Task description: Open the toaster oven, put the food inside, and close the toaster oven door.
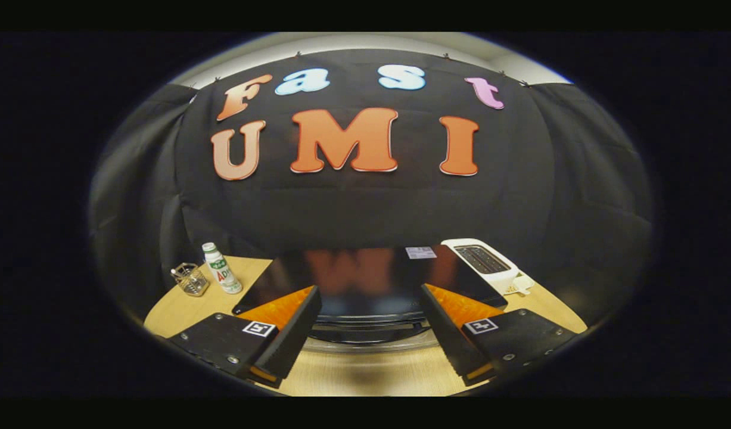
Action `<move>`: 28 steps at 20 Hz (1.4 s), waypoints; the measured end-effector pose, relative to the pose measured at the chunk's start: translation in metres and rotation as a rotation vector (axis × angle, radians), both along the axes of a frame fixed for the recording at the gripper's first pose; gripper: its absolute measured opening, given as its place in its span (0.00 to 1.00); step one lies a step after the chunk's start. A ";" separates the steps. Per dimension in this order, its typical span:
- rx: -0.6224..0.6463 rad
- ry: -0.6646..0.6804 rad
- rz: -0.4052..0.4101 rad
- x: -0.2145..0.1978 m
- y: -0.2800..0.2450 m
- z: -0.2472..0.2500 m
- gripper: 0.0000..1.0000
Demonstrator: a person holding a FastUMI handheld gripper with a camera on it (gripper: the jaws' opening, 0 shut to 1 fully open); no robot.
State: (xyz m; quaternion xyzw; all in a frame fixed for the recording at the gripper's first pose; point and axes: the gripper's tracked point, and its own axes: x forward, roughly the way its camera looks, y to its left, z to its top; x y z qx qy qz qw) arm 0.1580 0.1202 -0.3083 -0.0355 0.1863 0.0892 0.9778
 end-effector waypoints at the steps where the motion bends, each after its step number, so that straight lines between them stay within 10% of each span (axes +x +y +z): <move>1: -0.003 0.020 0.002 0.000 0.002 -0.007 0.99; 15: -0.005 0.101 0.008 -0.027 0.001 -0.028 0.99; 28: -0.028 0.266 -0.004 -0.134 -0.028 -0.109 0.99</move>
